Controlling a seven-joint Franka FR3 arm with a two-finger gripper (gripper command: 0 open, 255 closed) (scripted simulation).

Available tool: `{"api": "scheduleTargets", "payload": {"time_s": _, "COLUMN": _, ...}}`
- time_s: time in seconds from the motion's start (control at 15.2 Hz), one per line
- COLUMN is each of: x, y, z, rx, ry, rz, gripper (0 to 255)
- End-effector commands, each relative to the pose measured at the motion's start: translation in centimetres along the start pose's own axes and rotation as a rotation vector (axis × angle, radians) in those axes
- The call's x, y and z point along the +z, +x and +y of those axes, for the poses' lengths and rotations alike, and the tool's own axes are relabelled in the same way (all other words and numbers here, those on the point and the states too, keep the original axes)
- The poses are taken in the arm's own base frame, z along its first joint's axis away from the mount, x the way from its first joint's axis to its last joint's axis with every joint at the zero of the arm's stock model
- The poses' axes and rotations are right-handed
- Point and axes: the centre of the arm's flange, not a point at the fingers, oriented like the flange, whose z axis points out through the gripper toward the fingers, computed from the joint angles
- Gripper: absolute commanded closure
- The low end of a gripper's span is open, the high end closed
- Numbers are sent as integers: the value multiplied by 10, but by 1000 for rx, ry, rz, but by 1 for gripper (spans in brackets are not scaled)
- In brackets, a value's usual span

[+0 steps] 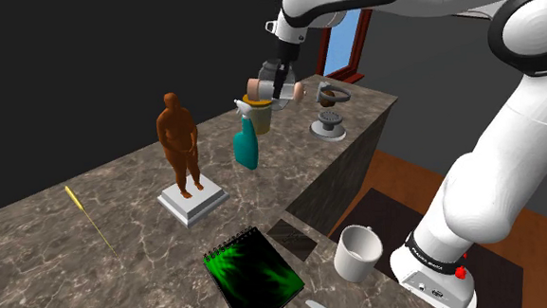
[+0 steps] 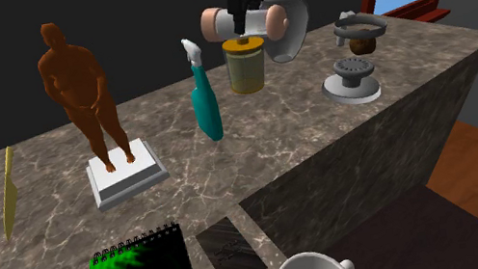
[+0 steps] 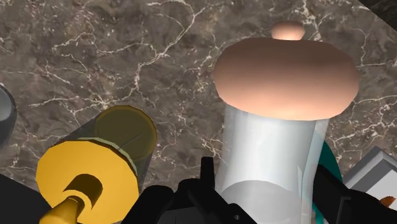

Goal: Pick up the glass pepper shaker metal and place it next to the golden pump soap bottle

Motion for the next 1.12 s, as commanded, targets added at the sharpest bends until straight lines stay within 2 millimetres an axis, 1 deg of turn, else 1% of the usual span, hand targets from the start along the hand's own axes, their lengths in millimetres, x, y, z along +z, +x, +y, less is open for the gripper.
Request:
{"api": "scheduleTargets", "payload": {"time_s": 0.0, "x": 11, "y": -2, "z": 0, "rx": 0, "ry": 0, "rz": 1, "gripper": 255}}
{"api": "scheduleTargets", "payload": {"time_s": 1.06, "x": 94, "y": -15, "z": 1, "rx": 0, "ry": 0, "rz": 1, "gripper": 255}}
